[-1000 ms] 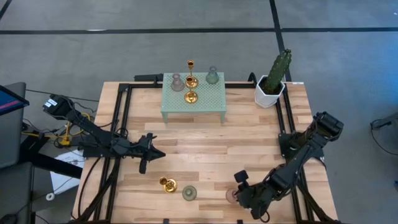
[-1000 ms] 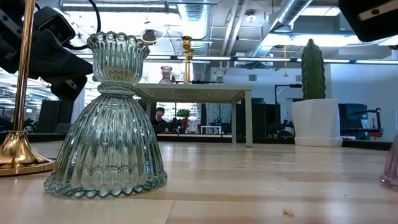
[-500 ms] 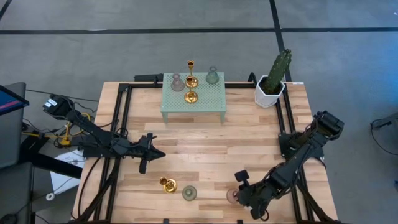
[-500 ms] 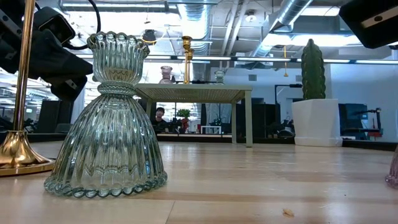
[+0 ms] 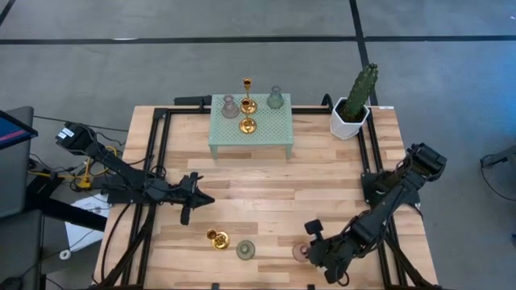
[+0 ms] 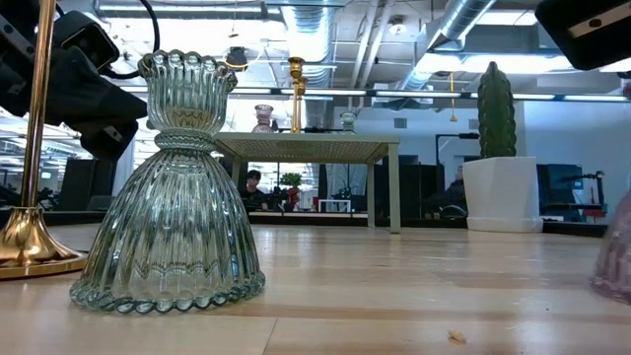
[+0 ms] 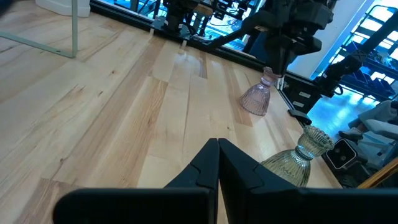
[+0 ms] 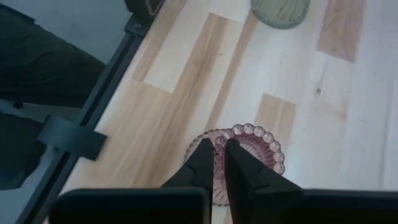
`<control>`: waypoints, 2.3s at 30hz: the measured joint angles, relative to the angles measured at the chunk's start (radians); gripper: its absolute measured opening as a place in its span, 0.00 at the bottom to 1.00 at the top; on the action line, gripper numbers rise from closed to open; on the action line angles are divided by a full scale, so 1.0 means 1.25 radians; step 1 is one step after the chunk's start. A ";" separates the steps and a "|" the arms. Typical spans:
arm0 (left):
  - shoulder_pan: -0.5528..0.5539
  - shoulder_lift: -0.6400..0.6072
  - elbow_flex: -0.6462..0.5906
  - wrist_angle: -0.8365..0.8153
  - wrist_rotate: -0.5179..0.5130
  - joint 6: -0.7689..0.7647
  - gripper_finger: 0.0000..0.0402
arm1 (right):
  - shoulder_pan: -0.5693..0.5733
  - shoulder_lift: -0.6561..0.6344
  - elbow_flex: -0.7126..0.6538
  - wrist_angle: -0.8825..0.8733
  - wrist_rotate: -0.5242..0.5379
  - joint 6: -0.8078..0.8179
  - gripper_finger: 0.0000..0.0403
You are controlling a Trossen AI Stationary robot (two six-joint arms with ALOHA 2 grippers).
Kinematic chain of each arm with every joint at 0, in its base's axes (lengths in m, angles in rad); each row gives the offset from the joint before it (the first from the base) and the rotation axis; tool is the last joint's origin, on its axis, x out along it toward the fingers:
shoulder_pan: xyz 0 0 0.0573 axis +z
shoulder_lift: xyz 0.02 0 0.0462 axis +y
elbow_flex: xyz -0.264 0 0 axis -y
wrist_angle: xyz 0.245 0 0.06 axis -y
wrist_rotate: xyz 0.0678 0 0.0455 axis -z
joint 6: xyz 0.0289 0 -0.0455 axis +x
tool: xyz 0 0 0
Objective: Pick & Place candle stick holders
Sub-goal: Put the pink glass candle holder on the shelf
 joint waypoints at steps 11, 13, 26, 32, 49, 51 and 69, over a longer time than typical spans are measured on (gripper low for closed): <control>0.000 0.000 0.000 0.000 0.000 0.000 0.01 | -0.014 0.000 0.000 0.000 -0.054 -0.008 0.07; 0.000 0.000 0.000 0.000 0.000 0.000 0.01 | -0.025 0.001 0.000 0.000 -0.085 -0.007 0.12; 0.000 0.000 0.000 0.000 0.000 0.000 0.01 | -0.063 0.000 0.000 -0.013 -0.135 -0.008 0.16; 0.000 0.000 0.000 0.000 0.000 0.001 0.01 | -0.067 0.000 0.000 -0.015 -0.143 0.003 0.15; 0.000 0.000 0.000 0.000 0.000 0.003 0.01 | -0.077 -0.002 0.001 -0.024 -0.103 0.010 0.04; 0.000 0.000 0.000 -0.001 0.000 0.003 0.01 | -0.078 -0.002 0.001 -0.024 -0.073 -0.007 0.03; 0.000 0.000 0.000 -0.001 0.000 0.002 0.01 | -0.270 0.003 -0.003 0.064 -0.051 -0.231 0.00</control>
